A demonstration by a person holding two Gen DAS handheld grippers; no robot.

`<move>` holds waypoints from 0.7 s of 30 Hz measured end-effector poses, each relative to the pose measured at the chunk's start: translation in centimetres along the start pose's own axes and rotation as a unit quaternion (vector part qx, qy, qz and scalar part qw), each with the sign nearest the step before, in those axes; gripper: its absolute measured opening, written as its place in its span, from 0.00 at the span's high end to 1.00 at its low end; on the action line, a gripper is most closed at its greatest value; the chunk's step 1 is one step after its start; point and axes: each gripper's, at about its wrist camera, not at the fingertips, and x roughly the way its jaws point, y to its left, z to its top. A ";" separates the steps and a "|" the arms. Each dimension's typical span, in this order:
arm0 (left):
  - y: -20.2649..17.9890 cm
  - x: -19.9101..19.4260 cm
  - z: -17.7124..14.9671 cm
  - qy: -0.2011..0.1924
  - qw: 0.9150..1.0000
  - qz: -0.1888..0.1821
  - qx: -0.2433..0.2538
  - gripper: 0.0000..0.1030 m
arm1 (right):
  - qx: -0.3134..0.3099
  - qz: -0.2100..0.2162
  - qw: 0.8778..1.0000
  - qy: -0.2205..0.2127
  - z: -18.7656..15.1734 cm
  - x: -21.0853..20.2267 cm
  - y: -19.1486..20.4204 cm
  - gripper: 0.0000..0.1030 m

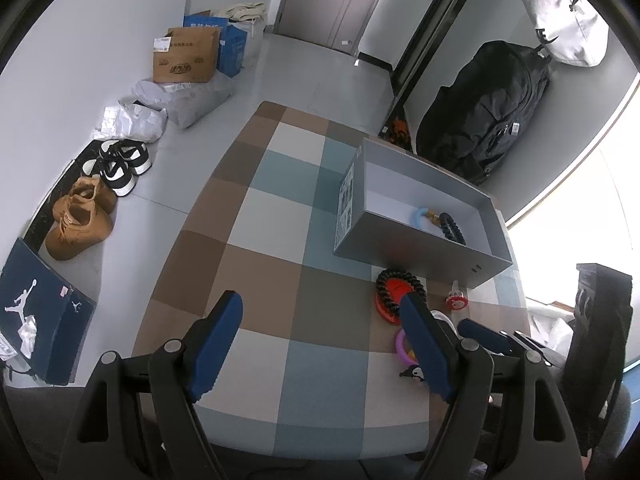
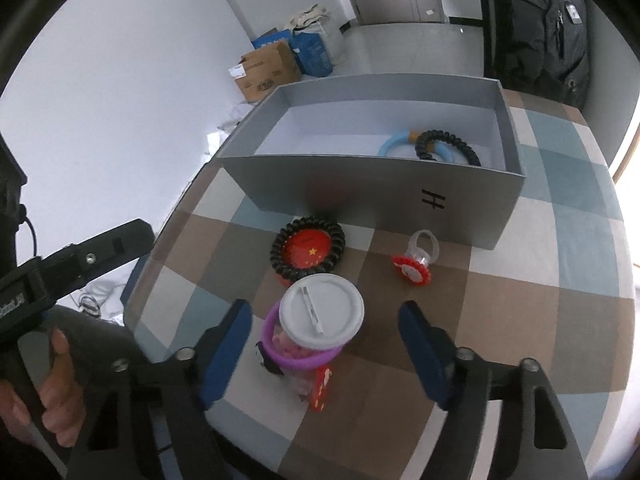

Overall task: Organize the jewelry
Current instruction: 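Grasp the white-lidded container with the right gripper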

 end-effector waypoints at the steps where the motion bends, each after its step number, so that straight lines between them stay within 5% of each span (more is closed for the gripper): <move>1: 0.0 0.0 0.0 0.000 1.000 -0.002 0.000 0.25 | 0.000 -0.003 1.000 0.002 0.0 0.1 0.0 0.35; 8: 0.0 0.1 0.1 0.001 1.000 -0.006 -0.003 0.25 | 0.003 -0.003 1.000 0.003 -0.1 0.2 -0.2 0.59; 21: -1.4 1.5 -0.7 0.041 0.998 -0.031 0.025 0.25 | 0.016 -0.005 1.000 -0.021 -0.1 -1.6 -1.0 0.59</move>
